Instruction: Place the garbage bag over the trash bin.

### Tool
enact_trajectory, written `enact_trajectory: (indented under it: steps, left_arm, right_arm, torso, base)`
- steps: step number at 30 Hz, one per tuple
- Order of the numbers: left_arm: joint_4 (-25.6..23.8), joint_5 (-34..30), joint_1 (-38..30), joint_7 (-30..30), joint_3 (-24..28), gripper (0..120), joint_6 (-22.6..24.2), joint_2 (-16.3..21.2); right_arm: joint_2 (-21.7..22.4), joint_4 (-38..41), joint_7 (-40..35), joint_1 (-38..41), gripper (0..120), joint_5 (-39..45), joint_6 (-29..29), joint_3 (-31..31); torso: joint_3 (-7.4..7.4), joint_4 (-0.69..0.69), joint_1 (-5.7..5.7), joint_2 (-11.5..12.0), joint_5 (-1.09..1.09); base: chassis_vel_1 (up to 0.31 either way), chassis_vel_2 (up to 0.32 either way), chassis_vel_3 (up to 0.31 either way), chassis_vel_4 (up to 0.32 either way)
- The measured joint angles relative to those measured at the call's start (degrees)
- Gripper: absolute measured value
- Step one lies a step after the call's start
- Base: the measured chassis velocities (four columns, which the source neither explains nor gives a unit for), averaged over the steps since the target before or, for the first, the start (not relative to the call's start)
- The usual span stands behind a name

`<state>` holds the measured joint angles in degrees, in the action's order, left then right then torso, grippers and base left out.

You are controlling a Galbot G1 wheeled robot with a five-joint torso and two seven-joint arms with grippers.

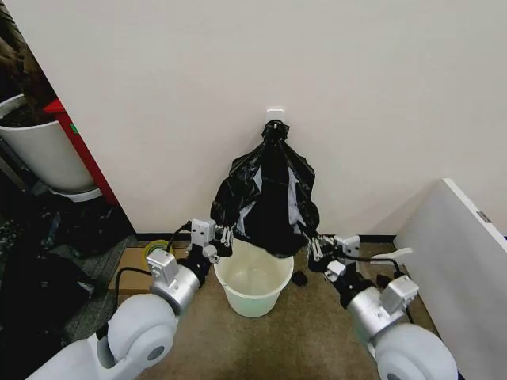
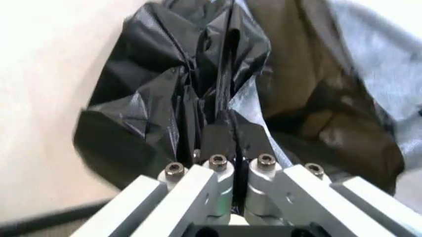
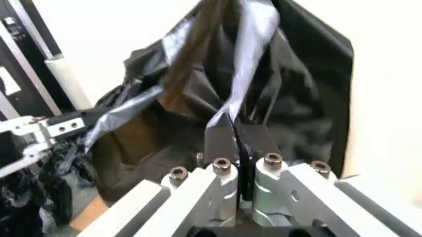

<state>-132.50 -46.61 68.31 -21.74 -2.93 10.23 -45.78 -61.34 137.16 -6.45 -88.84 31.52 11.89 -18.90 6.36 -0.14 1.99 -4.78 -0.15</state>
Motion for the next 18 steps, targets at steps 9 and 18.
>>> enact_trajectory:
  steps: [9,18]
  left_arm:
    - [1.2,2.8,6.7,0.0,-1.3,0,-1.2,-1.2]
    - [5.5,4.4,7.2,0.6,0.3,0,-3.4,-4.8]
  right_arm:
    - [-1.4,-1.8,0.2,-2.9,0,-1.8,-1.8,2.2]
    - [-1.8,-0.7,-0.3,-3.2,0,-1.8,-2.5,1.3]
  torso:
    - [0.0,0.01,0.0,0.0,0.01]
    - [0.01,0.01,0.01,0.0,0.0]
  base:
    - [0.0,0.0,0.0,0.0]
    - [0.0,0.0,0.0,0.0]
